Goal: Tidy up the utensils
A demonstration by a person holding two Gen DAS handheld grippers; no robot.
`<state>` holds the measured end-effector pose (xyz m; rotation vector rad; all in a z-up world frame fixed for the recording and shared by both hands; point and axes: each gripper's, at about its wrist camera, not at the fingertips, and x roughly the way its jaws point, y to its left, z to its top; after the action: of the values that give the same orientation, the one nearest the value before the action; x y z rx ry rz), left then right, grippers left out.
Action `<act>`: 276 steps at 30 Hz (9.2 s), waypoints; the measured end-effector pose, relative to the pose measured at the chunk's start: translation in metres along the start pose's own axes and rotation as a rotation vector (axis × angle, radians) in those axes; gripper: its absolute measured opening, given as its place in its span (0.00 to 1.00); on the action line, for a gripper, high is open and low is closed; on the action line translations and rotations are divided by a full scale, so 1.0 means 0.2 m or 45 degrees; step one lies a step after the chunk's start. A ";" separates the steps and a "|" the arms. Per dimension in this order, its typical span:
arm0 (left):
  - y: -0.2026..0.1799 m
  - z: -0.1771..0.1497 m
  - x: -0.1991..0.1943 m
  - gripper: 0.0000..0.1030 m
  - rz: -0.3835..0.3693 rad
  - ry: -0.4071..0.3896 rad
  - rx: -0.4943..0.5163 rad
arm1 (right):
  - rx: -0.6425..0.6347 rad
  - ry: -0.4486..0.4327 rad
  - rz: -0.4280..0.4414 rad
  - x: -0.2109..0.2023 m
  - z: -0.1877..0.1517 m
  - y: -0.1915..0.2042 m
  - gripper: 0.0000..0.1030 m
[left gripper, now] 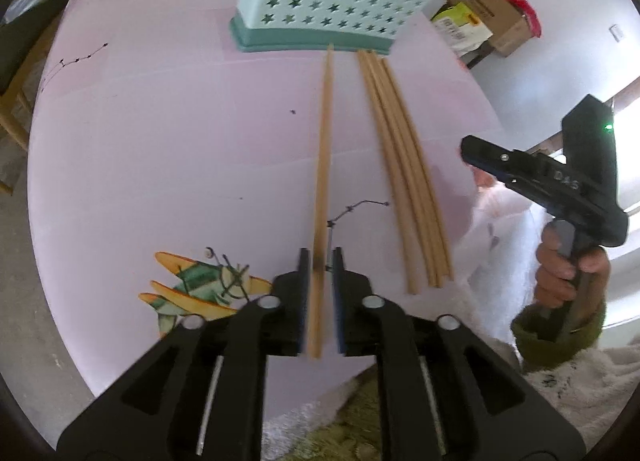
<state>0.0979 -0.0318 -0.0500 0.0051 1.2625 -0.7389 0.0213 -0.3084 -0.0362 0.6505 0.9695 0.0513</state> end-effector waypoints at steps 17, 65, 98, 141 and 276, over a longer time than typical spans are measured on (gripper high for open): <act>0.02 0.15 0.02 0.56 0.224 -0.155 0.050 | 0.015 0.031 -0.030 0.07 0.02 -0.02 0.48; 0.18 0.16 0.01 0.92 0.018 -0.277 -0.075 | -0.374 0.024 -0.334 0.27 0.17 0.21 0.07; -0.26 0.52 0.31 0.17 0.402 -0.063 0.377 | -0.304 0.010 -0.134 0.15 0.12 -0.02 0.06; -0.25 0.57 0.32 0.04 0.448 -0.150 0.352 | -0.380 -0.010 -0.239 0.22 0.37 0.12 0.06; -0.16 0.17 -0.33 0.92 0.255 -0.762 0.073 | -0.636 -0.887 0.121 -0.69 0.84 0.77 0.42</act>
<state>0.1041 -0.0371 0.0303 -0.0396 0.6579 -0.5451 0.1088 -0.3108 0.2161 0.2135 0.2291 0.1355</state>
